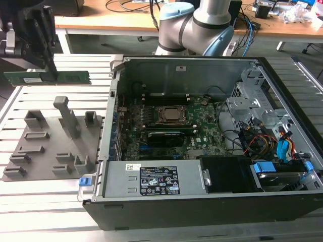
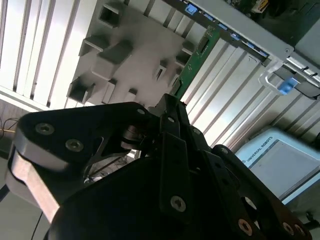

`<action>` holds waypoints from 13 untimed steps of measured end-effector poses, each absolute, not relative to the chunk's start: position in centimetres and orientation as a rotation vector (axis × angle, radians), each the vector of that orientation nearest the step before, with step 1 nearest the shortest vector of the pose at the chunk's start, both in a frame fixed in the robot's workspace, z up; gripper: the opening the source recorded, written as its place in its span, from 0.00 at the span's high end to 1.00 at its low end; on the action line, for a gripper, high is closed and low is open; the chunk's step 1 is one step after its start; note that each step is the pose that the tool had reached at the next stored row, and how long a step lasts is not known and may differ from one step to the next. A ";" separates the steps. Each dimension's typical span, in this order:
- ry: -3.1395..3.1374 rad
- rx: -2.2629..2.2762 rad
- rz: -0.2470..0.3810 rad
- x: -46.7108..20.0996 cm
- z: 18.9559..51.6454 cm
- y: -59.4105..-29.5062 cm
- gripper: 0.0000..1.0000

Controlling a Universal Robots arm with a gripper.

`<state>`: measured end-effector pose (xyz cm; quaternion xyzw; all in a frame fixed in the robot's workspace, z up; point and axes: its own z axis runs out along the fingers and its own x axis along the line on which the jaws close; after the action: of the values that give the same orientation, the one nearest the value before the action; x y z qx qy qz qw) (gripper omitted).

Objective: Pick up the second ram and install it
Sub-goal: 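Pick up the second ram and move it above second insertion slot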

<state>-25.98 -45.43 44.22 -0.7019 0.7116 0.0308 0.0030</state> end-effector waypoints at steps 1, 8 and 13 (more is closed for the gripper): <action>2.231 -2.201 0.097 -25.4 44.2 -45.4 0.86; 2.231 -2.201 0.097 -21.7 44.2 -45.4 0.86; 2.231 -2.201 0.097 -19.6 44.2 -45.4 0.86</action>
<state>-19.58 -45.38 44.21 -0.7019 0.7116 0.0310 0.0029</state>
